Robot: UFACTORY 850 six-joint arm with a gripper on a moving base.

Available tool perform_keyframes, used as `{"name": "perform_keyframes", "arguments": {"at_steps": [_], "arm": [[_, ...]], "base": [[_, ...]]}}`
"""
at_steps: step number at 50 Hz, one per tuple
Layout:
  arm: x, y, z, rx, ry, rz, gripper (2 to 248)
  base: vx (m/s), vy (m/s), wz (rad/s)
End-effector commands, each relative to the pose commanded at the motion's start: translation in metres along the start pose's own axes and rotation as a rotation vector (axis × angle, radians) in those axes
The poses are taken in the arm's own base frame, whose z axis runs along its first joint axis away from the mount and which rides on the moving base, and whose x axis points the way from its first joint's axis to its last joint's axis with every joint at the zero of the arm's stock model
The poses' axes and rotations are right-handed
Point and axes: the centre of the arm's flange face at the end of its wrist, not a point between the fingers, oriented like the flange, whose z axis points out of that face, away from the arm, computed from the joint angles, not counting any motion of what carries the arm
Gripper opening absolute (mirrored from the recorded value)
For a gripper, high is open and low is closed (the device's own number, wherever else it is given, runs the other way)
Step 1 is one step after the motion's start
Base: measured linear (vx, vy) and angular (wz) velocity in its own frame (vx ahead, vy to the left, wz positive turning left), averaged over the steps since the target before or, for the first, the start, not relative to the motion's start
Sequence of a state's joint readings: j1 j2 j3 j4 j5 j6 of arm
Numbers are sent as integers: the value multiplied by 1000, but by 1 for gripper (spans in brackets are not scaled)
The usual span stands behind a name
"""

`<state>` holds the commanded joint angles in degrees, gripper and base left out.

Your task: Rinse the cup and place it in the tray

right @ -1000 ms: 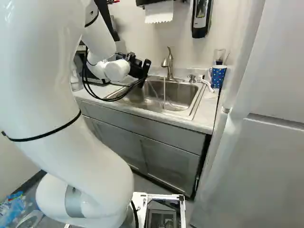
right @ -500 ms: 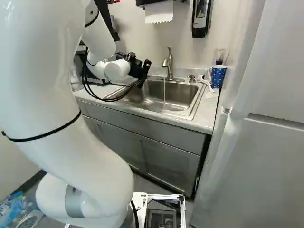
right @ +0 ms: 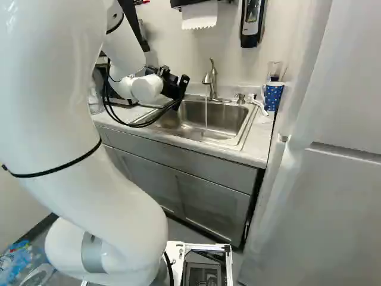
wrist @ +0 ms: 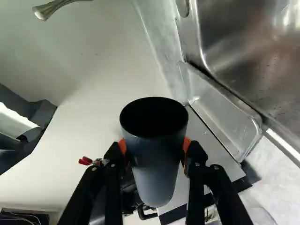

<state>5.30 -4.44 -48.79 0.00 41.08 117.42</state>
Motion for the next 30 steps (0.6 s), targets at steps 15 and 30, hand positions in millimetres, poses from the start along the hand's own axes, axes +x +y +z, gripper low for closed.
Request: {"name": "perform_keyframes", "arguments": {"at_steps": [15, 30], "arm": [[0, 0, 0, 0, 0, -107, 125], [0, 0, 0, 0, 0, -263, 125]], "base": [[0, 0, 0], [0, 0, 0]]}}
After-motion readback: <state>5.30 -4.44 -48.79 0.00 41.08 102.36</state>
